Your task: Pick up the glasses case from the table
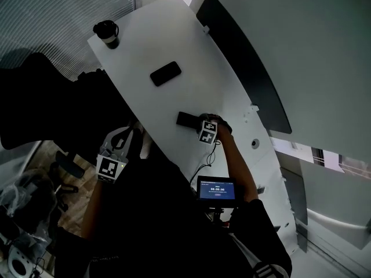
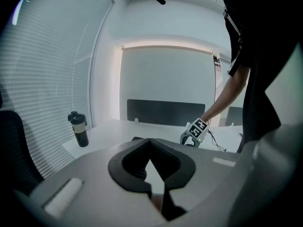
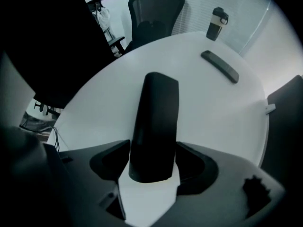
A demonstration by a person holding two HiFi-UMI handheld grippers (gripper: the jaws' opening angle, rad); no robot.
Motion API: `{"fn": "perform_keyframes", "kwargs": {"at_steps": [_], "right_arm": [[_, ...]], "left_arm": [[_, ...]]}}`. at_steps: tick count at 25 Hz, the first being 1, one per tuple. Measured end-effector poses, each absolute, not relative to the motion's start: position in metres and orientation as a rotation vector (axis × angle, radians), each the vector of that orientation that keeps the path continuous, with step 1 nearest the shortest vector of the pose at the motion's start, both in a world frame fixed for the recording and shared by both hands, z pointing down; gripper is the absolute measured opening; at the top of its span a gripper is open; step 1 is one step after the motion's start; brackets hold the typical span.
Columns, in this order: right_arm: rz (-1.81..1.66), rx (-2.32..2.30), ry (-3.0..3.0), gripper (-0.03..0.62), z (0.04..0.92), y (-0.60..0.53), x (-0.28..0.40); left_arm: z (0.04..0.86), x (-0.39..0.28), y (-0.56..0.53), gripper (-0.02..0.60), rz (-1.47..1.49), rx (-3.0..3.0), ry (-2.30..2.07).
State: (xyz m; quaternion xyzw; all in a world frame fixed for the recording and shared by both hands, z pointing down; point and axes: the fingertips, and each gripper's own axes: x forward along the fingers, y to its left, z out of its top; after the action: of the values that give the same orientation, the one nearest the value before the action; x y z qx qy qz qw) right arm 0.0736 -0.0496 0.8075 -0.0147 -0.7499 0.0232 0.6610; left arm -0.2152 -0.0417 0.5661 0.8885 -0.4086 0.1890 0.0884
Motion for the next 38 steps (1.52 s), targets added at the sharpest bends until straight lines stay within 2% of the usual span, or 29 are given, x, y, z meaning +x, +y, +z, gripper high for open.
{"fn": "perform_keyframes", "kwargs": {"at_steps": [17,38], "right_arm": [[0.212,0.095,-1.757,0.295,0.808,-0.057,0.071],[1.278,0.794,-2.105,0.293,0.765,-0.044,0.055]], "left_arm": [[0.566,-0.203,-0.052,0.006,0.555,2.647,-1.224],[0.571,-0.185,-0.05,0.006,0.548,2.687,-1.126]]}}
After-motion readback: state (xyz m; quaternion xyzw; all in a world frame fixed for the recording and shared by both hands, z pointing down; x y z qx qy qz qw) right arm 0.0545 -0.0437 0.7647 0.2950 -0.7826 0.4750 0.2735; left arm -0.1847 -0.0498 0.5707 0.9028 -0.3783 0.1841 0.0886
